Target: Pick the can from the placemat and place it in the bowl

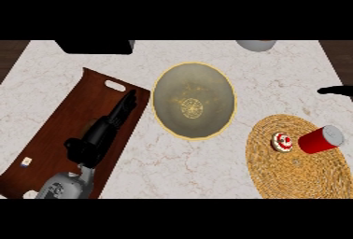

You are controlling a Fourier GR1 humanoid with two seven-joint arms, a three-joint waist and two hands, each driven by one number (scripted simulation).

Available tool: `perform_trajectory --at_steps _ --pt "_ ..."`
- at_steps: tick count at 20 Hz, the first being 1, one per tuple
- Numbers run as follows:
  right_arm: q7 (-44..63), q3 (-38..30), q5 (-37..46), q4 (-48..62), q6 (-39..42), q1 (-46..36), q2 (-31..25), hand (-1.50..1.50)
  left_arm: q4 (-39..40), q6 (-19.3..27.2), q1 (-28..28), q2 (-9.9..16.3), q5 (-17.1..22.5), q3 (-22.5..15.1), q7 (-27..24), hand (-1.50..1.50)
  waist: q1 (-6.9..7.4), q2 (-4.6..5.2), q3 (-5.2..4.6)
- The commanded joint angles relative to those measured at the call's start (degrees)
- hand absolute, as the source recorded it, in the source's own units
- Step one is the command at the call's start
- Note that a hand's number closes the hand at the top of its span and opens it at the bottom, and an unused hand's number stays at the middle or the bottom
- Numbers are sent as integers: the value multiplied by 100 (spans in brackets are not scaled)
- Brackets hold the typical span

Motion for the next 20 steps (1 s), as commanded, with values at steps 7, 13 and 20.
perform_trajectory --at_steps 7,13,20 --pt "914 -87 402 -561 781 65 568 -150 -483 -314 134 25 38 351 460 0 -80 -15 12" --pt "540 -306 895 -961 311 684 706 -150 -592 -136 487 -264 -455 194 308 0 -99 -15 14" --pt "390 -533 1440 -1135 -123 808 1055 -150 115 -267 43 -575 -583 419 135 0 -106 -7 13"
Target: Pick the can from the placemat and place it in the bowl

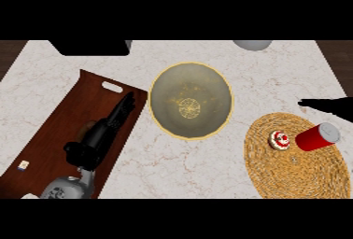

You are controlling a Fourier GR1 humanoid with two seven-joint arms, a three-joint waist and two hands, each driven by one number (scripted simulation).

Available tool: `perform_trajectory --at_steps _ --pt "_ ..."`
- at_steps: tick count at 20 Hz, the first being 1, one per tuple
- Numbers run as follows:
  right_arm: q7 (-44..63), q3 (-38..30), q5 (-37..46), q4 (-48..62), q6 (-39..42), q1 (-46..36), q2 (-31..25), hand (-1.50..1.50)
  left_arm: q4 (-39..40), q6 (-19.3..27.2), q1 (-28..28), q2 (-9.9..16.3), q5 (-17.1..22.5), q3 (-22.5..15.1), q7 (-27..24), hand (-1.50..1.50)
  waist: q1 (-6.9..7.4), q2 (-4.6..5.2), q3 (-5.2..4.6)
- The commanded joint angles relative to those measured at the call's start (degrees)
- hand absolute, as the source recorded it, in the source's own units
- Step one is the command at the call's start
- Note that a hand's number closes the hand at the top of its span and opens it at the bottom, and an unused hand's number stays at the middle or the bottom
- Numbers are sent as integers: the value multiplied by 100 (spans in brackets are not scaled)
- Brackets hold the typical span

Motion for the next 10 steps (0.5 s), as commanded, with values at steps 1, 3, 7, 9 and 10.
perform_trajectory --at_steps 1,3,7,9,10 --pt "-639 -11 621 303 -729 276 47 -150 -53 -313 3 97 182 253 -3 0 18 5 1" --pt "-275 -295 493 -203 -227 227 91 -150 186 -381 -142 35 95 365 -49 0 -7 -1 -2" --pt "-733 -245 1135 -49 -1093 660 109 -150 -123 -340 120 -18 -24 287 51 0 0 -1 -1" --pt "-785 -199 1361 325 -1192 431 309 -150 161 -193 138 -233 -319 158 -236 0 12 4 -1" --pt "-496 -138 1429 205 -1282 483 550 -150 54 -404 414 -83 -127 261 -378 0 19 2 -2"
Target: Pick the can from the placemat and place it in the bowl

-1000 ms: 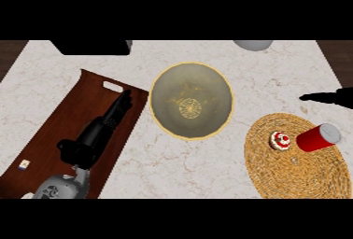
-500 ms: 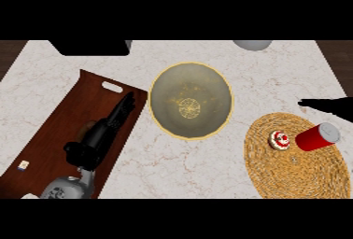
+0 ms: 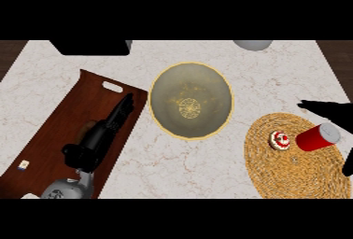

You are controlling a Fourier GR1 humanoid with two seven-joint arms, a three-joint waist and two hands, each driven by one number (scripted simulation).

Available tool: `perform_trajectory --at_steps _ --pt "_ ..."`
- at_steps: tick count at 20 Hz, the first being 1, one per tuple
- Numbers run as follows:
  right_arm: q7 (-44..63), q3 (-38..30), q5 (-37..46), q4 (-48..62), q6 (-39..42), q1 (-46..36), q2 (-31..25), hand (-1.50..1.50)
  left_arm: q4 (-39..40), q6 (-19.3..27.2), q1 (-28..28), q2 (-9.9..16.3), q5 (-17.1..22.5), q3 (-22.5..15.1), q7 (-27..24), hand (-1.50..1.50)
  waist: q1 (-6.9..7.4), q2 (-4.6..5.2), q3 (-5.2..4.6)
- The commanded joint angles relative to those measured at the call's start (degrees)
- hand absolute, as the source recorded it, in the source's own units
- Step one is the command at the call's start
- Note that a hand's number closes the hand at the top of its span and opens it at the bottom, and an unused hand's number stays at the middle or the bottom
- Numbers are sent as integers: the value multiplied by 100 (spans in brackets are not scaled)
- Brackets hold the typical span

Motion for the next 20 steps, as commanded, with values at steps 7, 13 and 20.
perform_trajectory --at_steps 7,13,20 --pt "-715 -214 833 1134 -334 -145 245 -150 47 -272 -150 -124 -134 270 109 0 13 6 0" --pt "-679 -188 1277 1374 -489 -246 664 -150 -90 -423 -265 -215 -113 408 379 0 2 0 -1" --pt "-1786 -234 1409 2616 -1052 -866 739 150 92 -590 -196 -140 -86 608 24 0 61 17 2"
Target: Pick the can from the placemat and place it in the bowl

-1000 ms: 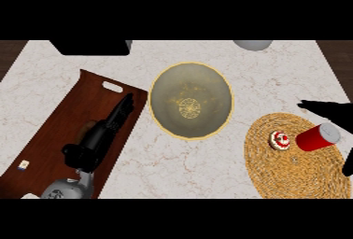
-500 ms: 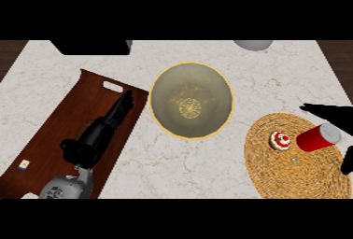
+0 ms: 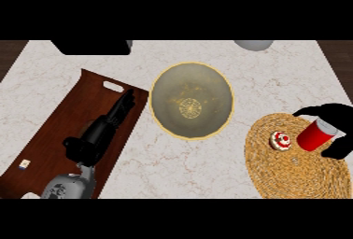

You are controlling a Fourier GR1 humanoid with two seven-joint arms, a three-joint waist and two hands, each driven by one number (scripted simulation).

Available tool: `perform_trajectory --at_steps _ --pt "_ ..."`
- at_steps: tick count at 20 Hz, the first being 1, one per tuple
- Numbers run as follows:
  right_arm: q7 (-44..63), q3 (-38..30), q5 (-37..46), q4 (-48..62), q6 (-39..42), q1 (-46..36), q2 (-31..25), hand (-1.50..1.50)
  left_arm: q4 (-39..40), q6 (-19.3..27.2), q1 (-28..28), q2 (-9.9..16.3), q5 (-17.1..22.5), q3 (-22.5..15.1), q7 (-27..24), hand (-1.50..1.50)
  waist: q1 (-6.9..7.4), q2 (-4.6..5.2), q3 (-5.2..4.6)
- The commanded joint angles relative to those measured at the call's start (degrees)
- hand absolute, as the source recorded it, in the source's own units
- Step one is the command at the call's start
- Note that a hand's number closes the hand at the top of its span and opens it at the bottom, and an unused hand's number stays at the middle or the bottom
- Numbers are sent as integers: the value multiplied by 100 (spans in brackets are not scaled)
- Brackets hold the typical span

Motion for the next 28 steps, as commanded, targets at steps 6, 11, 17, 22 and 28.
perform_trajectory --at_steps 6,11,17,22,28 --pt "-516 -234 240 288 -686 -161 274 150 -413 -225 391 55 -5 74 110 0 -7 -6 2" --pt "-680 -318 406 622 -831 -598 332 150 -164 -143 -139 -169 -58 133 288 0 -2 1 3" --pt "2483 601 914 -258 -970 -882 3263 150 -159 -204 -8 -198 -99 -72 173 0 270 -69 -37" --pt "4392 1102 1302 -539 -1433 -1442 3668 150 -65 -331 -49 -162 -104 -150 181 0 447 -100 -37" --pt "6530 1892 1268 -1135 -2472 -2308 3696 150 5 -298 -145 -274 -138 -225 181 0 604 -66 -9"
